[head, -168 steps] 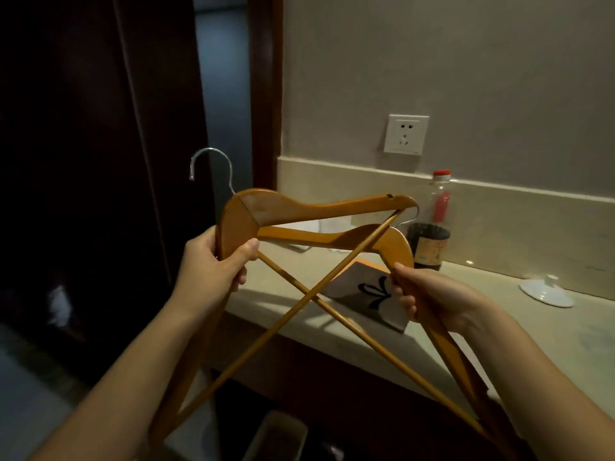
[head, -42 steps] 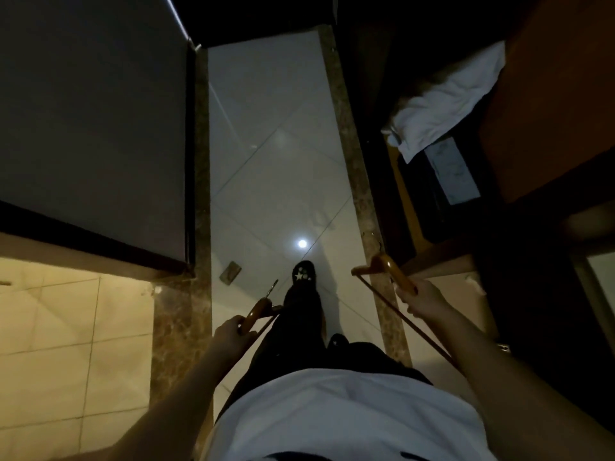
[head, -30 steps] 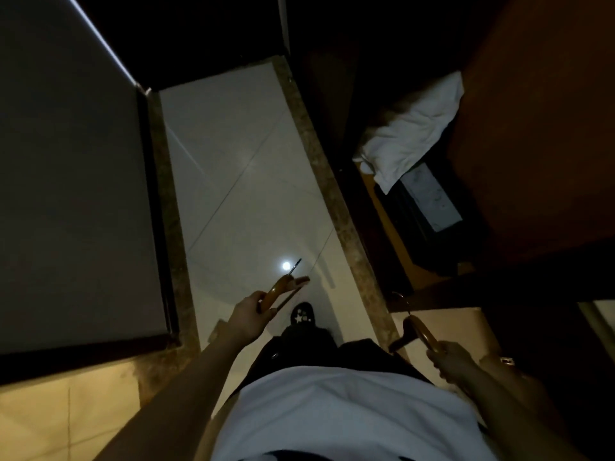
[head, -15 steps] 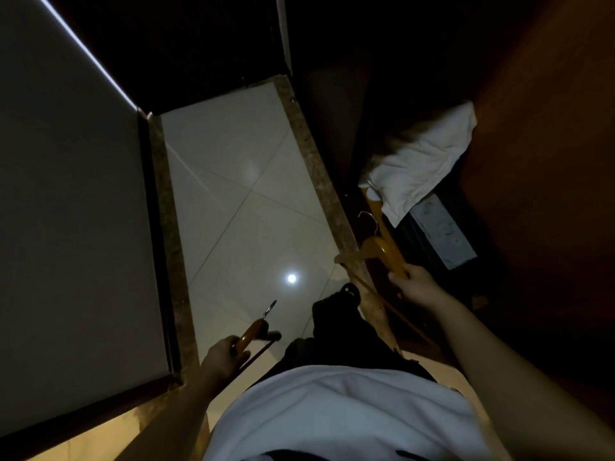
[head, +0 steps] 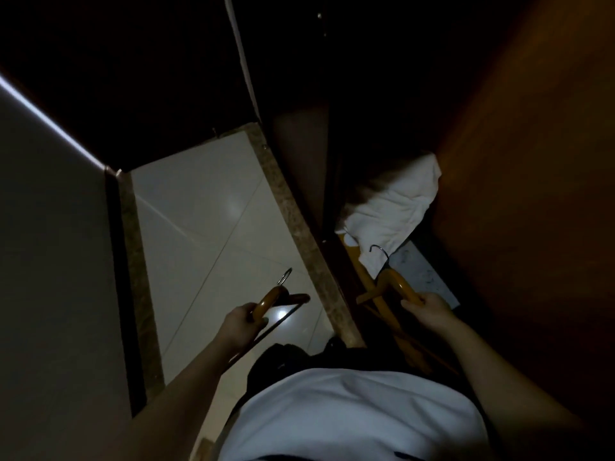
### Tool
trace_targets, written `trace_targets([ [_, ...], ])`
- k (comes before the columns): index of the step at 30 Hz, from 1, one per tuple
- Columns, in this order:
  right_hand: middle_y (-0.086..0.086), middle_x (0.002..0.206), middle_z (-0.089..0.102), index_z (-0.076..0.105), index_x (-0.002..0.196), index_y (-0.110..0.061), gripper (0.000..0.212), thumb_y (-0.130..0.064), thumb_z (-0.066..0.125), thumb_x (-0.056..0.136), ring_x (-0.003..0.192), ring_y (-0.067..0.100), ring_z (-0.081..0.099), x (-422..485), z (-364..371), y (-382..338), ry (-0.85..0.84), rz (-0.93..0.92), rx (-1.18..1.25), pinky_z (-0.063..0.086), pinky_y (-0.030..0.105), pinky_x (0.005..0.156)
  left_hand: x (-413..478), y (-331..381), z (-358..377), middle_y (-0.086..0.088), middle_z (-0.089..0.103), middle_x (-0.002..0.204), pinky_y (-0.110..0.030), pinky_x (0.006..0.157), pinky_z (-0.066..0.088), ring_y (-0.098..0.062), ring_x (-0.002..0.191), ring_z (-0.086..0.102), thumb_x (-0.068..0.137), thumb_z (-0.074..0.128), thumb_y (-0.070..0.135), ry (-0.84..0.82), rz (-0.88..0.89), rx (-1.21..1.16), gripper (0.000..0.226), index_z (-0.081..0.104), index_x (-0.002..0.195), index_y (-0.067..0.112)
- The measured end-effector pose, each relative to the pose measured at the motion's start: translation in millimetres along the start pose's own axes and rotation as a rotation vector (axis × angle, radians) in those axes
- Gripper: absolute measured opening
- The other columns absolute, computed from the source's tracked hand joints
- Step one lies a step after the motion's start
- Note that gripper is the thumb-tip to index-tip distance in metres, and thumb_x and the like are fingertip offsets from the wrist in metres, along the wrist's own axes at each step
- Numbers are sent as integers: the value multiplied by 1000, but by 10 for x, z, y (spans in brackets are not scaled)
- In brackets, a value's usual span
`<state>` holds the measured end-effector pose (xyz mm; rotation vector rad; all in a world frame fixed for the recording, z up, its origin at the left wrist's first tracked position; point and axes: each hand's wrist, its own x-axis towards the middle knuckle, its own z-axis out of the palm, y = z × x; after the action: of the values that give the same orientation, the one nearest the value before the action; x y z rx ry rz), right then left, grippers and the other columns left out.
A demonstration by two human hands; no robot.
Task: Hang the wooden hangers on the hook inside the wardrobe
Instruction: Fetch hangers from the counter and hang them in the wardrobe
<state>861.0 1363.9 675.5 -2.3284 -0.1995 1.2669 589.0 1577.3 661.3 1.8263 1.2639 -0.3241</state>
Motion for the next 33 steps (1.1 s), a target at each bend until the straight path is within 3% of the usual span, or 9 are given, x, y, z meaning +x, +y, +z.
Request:
trace_targets([
  [2,16,99,62,61,97,-8,17,-22,60,88,91,28,58,44,-168,-43,93,7,1,42,28,76,190,348,-102,-5,60,75,-25,66,43,-18,66,58,88,58,16,-35,71,23,7,61,93,15],
  [4,13,95,59,61,103,-5,20,-17,59,87,95,30,58,78,-341,-104,175,23,20,42,30,77,361,713,-209,-2,59,73,-23,62,45,-12,61,57,89,56,17,-68,146,36,12,56,79,25],
  [8,10,94,58,55,98,-15,13,-19,60,86,98,34,58,61,-666,-239,385,7,35,46,42,85,651,1371,-393,-4,60,76,-17,56,41,-7,59,56,90,55,20,-165,315,103,7,60,92,17],
  [13,0,95,53,46,117,-19,30,-22,56,89,102,34,57,-129,-1016,-497,520,-71,16,46,55,89,863,2159,-588,4,53,57,-6,45,40,6,43,54,92,54,21,-294,542,139,19,60,77,12],
  [16,2,97,55,46,123,-17,34,-25,54,91,105,33,56,-245,-1206,-701,592,-107,40,46,53,91,991,2568,-721,5,54,57,-9,45,40,4,43,53,90,57,25,-353,648,121,22,62,84,4],
  [21,15,127,51,47,132,-10,47,-29,56,90,119,34,49,-429,-1493,-1131,799,-172,52,39,53,101,1137,3240,-1091,7,58,71,-13,52,43,0,58,60,89,58,28,-447,883,118,13,55,98,18],
  [26,4,97,53,59,118,-9,33,-24,60,88,101,29,55,-777,-1724,-1618,990,-231,-19,40,32,85,1155,3823,-1435,4,63,73,-18,55,49,-4,64,65,91,55,26,-569,1058,141,3,56,92,24],
  [30,10,127,57,46,133,-16,49,-27,60,88,117,31,52,-1113,-1887,-1905,1153,-213,-68,39,38,96,1020,4245,-1649,5,62,78,-9,57,47,5,65,63,92,53,20,-635,1198,164,7,58,94,16],
  [33,10,132,55,38,138,-23,54,-31,58,89,119,33,51,-1356,-1971,-2042,1239,-179,-115,42,40,94,869,4500,-1764,7,62,78,-8,59,46,7,65,62,91,54,18,-686,1293,136,6,60,91,17],
])
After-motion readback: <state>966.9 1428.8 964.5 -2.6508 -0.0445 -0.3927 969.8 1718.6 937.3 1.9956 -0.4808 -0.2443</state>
